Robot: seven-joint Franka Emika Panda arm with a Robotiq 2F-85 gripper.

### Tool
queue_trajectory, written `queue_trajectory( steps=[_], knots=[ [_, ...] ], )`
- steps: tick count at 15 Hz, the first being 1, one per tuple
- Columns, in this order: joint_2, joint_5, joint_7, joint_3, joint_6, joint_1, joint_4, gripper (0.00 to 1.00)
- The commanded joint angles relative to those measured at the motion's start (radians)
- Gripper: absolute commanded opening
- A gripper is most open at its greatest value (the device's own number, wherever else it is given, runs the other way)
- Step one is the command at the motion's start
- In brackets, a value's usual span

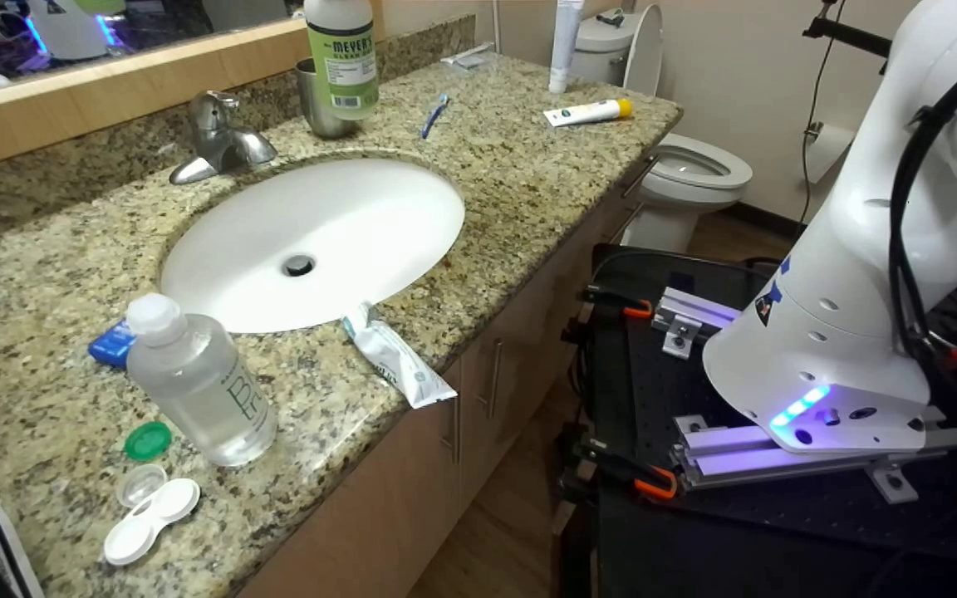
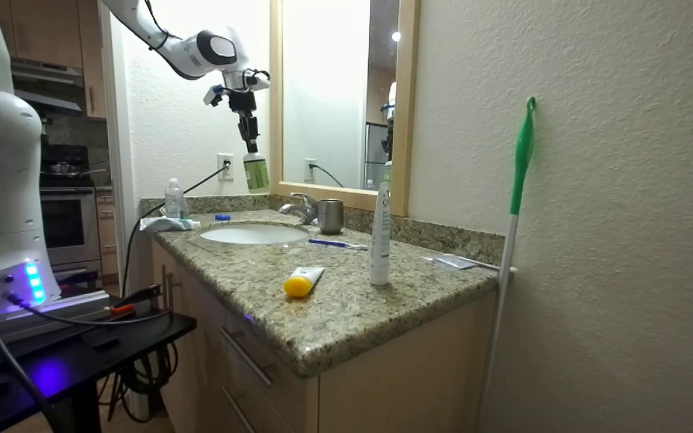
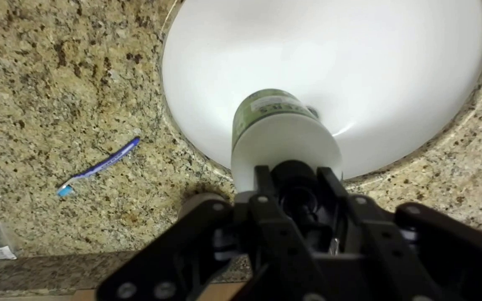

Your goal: Pick up the green bottle and move it to the left.

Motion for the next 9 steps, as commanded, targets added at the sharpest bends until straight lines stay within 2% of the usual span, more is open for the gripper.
queue_trajectory(
  steps=[1,5,9],
  knots=[
    [0.121,0.086,-0.036,-0.038,0.014,0.017,0.105,0.08],
    [0.247,0.197,-0.11,-0.029,-0.021,0.049,0.282,0.08],
    [0.367,0.268,-0.121,-0.011,-0.078,0.094,0.484,0.08]
  ],
)
